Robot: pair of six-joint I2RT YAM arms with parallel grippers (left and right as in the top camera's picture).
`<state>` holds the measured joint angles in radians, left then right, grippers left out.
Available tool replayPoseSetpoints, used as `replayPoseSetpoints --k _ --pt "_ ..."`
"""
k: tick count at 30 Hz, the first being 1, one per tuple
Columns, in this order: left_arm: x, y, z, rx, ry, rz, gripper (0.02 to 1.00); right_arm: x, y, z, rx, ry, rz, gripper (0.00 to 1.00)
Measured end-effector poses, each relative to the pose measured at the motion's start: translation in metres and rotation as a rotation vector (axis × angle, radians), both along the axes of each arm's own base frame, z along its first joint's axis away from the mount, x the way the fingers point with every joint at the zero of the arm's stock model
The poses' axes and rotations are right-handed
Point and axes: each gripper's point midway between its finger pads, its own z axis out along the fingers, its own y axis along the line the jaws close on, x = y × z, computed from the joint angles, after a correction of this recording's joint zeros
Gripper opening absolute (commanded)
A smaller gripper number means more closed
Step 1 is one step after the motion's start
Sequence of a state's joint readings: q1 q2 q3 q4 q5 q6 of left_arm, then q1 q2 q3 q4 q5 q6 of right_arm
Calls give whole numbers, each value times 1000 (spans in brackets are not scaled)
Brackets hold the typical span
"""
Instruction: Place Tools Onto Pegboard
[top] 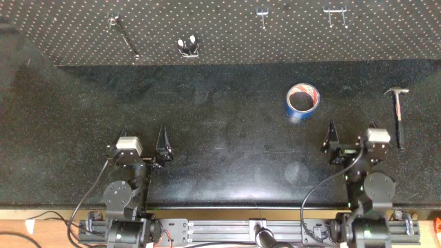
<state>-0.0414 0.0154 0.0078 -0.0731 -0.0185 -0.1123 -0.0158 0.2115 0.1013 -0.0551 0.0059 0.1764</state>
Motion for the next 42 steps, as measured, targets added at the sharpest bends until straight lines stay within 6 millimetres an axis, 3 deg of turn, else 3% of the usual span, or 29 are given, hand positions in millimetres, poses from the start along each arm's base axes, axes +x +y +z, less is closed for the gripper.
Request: replayPoseSetpoints --k 5,7,10,14,19,24,31,37,42 --pt "0 0 0 1 0 -2 993 41 23 67 13 91 78 991" --pt "0 0 0 1 -2 -2 993 65 46 84 22 158 164 991" --pt "0 0 0 1 -2 -2 993 75 73 62 36 319 264 989" --pt "0 0 1 1 -3 -2 991 62 93 30 32 493 332 976" --pt "0 0 1 1 -3 -2 993 45 91 5 52 662 315 976" --pt "0 0 1 1 -3 -2 993 44 89 -3 71 710 285 976" --pt "0 0 1 0 -3 -2 993 58 90 -42 52 862 225 976" --pt "0 0 1 0 -3 -2 993 91 115 -42 -51 870 216 976" --pt "0 0 1 0 -3 -2 991 100 117 -78 -91 965 167 976"
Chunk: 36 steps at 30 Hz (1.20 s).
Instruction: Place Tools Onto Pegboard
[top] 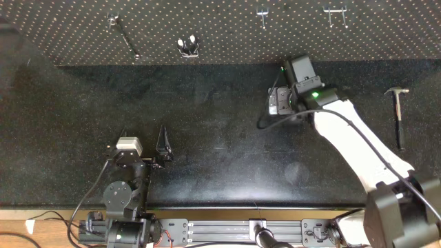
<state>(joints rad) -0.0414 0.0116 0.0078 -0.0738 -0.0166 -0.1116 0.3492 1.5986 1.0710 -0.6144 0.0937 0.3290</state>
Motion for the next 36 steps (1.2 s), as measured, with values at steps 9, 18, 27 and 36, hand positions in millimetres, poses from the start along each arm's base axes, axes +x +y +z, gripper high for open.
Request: replayPoseSetpoints --k 9,18,27,36 --pt "0 0 0 0 0 0 993 5 0 -15 -14 23 -14 976" --pt "0 0 0 0 0 0 991 5 0 -33 -28 64 -17 851" --pt "0 0 0 0 0 0 991 13 3 -32 -7 35 -33 75" --pt "0 0 0 0 0 0 991 43 48 89 171 -376 43 75"
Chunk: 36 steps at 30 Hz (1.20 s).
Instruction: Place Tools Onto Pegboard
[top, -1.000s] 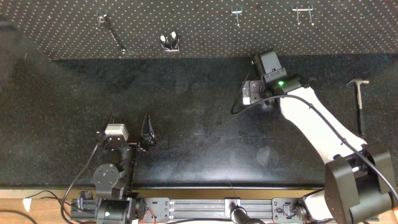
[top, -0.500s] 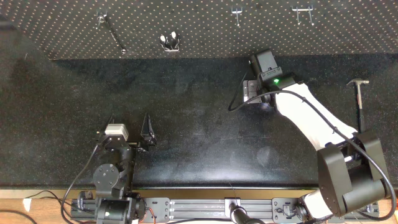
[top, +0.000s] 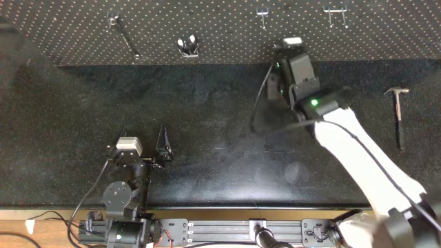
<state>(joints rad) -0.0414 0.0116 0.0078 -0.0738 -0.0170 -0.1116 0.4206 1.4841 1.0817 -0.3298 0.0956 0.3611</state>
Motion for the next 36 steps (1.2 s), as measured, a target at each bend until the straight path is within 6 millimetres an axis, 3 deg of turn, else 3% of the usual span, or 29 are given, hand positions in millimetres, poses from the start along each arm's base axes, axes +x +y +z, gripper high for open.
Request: replayPoseSetpoints --k 3,5,14,25,30,36 --pt "0 0 0 0 0 0 993 1 28 67 95 -212 52 75" --pt "0 0 0 0 0 0 991 0 35 81 110 -260 57 75" --pt "0 0 0 0 0 0 991 7 21 88 70 -307 -27 75" --pt "0 0 0 3 0 0 993 19 30 142 97 -532 -8 77" --pt "0 0 0 3 0 0 993 17 32 144 80 -543 7 73" --pt "0 0 0 3 0 0 991 10 48 142 83 -538 43 73"
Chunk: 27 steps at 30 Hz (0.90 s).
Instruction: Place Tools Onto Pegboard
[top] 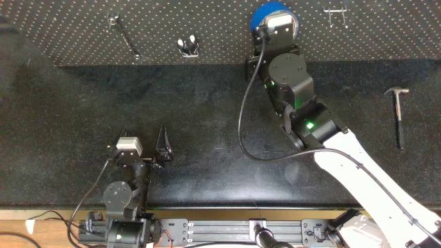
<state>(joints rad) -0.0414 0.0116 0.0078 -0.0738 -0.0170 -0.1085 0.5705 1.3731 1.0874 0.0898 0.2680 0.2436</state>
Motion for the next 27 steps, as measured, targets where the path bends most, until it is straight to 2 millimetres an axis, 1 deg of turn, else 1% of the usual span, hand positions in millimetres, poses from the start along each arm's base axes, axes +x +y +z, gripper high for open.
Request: replayPoseSetpoints --k 1,3,4,5,6,10,12,13,14,15,16,18,22,23,24,25,26,27 --pt "0 0 0 0 0 0 993 2 -1 -3 -9 5 -10 75" --pt "0 0 0 0 0 0 993 13 2 -15 -16 6 -30 75" --pt "0 0 0 0 0 0 993 24 5 -33 -33 24 -49 77" --pt "0 0 0 0 0 0 993 29 6 -42 -45 34 -61 75" --pt "0 0 0 0 0 0 991 32 5 -48 -59 36 -75 73" --pt "0 0 0 0 0 0 991 36 0 -45 -63 13 -112 75" --pt "0 0 0 0 0 0 991 42 3 -52 -78 7 -113 77" --pt "0 0 0 0 0 0 993 45 5 -57 -86 9 -112 102" --pt "0 0 0 0 0 0 991 45 5 -59 -91 11 -111 172" --pt "0 0 0 0 0 0 993 45 5 -59 -91 11 -111 277" --pt "0 0 0 0 0 0 991 46 5 -58 -92 6 -111 277" --pt "0 0 0 0 0 0 993 46 6 -58 -96 4 -109 297" --pt "0 0 0 0 0 0 993 45 6 -60 -105 13 -107 292" --pt "0 0 0 0 0 0 993 42 6 -63 -116 28 -103 292" --pt "0 0 0 0 0 0 993 33 4 -70 -156 77 -93 292" --pt "0 0 0 0 0 0 993 27 2 -65 -162 84 -89 292" --pt "0 0 0 0 0 0 991 14 -3 -63 -189 120 -82 362" --pt "0 0 0 0 0 0 991 2 -8 -52 -192 124 -75 542"
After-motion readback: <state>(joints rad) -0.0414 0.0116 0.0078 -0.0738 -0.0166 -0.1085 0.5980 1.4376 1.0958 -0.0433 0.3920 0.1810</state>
